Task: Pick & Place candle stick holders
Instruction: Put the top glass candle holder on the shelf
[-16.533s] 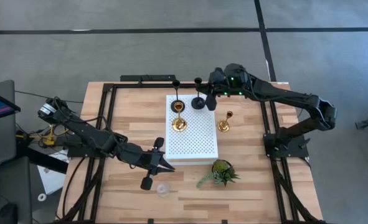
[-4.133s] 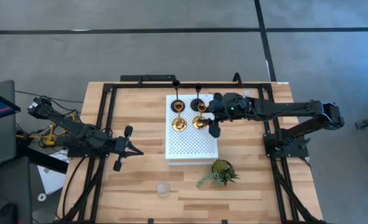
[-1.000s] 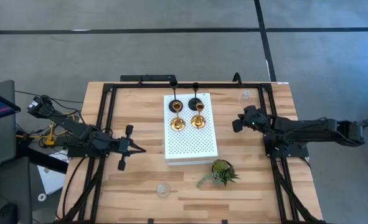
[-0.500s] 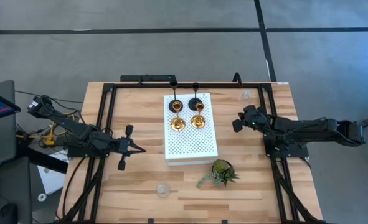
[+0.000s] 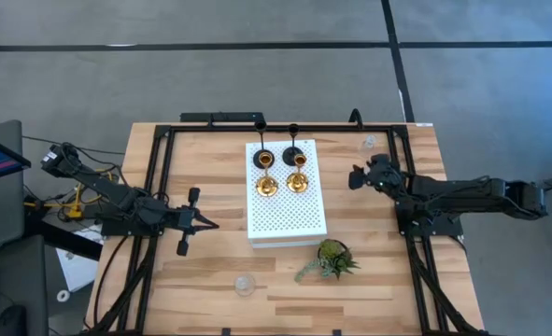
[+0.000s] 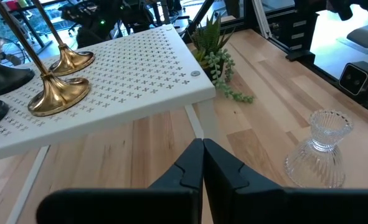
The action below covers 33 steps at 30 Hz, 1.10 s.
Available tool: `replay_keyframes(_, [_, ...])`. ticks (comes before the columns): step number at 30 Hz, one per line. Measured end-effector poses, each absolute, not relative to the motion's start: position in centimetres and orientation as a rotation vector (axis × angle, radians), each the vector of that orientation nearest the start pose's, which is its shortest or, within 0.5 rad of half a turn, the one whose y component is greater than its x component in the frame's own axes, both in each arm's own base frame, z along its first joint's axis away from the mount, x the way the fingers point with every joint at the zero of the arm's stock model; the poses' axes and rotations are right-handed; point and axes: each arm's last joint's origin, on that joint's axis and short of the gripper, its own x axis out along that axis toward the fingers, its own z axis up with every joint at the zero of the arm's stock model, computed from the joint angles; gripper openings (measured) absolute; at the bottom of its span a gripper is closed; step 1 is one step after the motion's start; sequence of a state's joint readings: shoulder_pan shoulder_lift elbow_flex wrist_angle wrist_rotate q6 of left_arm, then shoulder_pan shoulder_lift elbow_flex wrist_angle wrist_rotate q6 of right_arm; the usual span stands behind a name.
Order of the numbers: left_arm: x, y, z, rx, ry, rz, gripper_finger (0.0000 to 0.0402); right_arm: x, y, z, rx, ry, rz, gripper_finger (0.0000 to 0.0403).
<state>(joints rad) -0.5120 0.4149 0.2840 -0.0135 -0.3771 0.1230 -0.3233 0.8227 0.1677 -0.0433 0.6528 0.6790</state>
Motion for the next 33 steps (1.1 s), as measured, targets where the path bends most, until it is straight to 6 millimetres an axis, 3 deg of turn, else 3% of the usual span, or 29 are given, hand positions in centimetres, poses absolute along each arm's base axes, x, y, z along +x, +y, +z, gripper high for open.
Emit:
replay_keyframes(4, [11.2,-5.1,22.4,0.185,0.122,-0.142,0.0007,12.9,-6.5,14.2,0.446,0.281,-1.199,0.0305])
replay_keyframes(8, [11.2,-5.1,22.4,0.185,0.122,-0.142,0.0009,12.6,-7.2,14.3,0.445,0.264,-1.249,0.0324])
replay_keyframes(14, [11.2,-5.1,22.4,0.185,0.122,-0.143,0.0010,12.1,-8.6,13.8,0.461,0.292,-1.335,0.0323])
replay_keyframes(33, [11.2,-5.1,22.4,0.185,0.122,-0.143,0.0010,12.8,-12.6,11.5,0.494,0.301,-1.366,0.0322])
